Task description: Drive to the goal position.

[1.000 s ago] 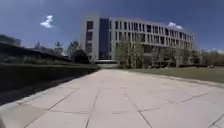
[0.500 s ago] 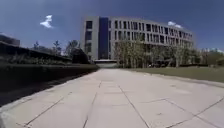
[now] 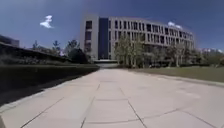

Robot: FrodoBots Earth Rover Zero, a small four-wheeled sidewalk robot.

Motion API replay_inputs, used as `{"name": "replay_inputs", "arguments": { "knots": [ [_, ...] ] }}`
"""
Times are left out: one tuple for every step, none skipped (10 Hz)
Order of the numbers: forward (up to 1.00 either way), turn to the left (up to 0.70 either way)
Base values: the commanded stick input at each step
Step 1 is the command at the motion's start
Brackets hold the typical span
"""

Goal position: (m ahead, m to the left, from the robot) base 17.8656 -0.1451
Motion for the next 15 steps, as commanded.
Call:
{"name": "replay_inputs", "arguments": {
  "knots": [
    [1.0,0.0],
    [1.0,0.0],
    [1.0,0.0],
    [1.0,0.0],
    [1.0,0.0],
    [1.0,0.0],
    [1.0,0.0],
    [1.0,0.0],
    [1.0,0.0],
    [1.0,0.0],
    [1.0,0.0],
    [1.0,0.0],
    [1.0,0.0],
    [1.0,0.0],
    [1.0,0.0]
  ]
}}
